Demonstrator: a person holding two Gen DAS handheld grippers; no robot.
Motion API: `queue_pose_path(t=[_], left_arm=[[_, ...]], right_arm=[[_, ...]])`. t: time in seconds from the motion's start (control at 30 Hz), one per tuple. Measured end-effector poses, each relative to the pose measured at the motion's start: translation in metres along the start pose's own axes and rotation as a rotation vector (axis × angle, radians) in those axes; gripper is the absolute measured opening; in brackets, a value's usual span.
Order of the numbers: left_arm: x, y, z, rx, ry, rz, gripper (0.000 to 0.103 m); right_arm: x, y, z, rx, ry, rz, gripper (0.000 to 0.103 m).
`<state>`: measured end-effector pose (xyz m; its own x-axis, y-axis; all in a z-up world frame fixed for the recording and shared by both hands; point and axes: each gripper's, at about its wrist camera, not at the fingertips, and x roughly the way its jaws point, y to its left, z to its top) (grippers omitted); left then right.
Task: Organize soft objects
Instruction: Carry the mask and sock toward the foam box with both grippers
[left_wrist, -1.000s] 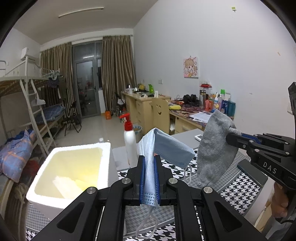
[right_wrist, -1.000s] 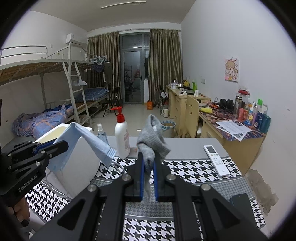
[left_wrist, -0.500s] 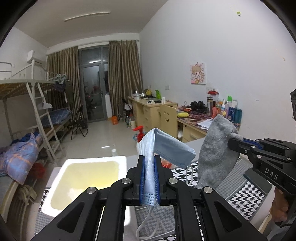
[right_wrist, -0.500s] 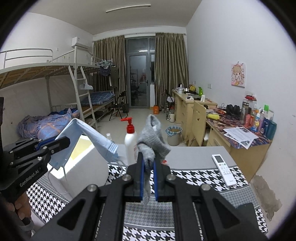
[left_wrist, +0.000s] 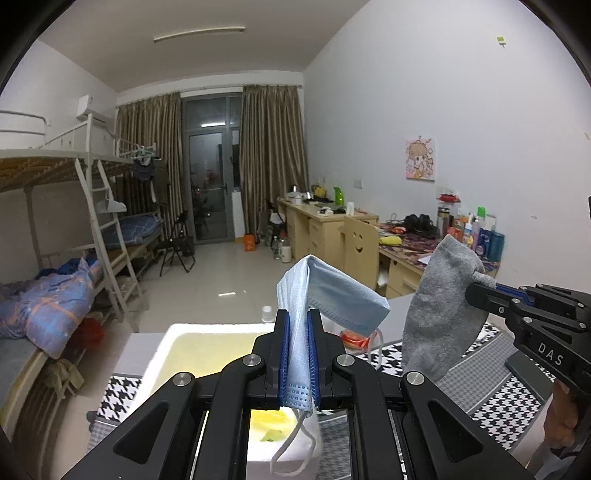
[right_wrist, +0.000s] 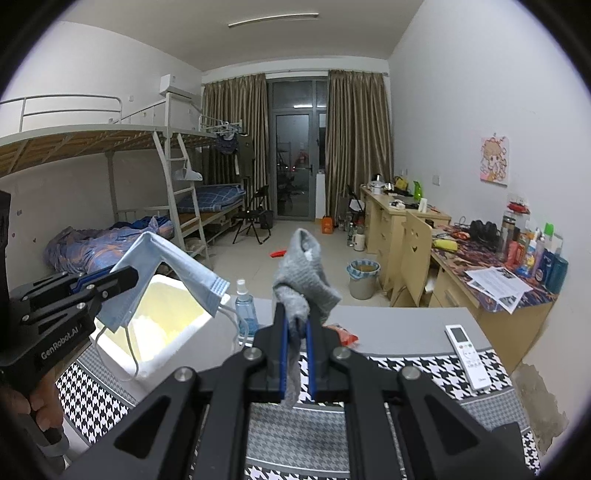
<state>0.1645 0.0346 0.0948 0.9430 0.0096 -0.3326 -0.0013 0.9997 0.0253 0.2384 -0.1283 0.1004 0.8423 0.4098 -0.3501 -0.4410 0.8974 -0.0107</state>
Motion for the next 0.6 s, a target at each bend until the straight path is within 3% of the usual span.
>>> queue_pose_path(t=[0.6], left_arm=[[0.006, 0.04, 0.003, -0.041, 0.001, 0.101, 0.01]], right_arm=[[0.018, 0.035, 0.021, -0.057, -0.02, 0.071, 0.011]])
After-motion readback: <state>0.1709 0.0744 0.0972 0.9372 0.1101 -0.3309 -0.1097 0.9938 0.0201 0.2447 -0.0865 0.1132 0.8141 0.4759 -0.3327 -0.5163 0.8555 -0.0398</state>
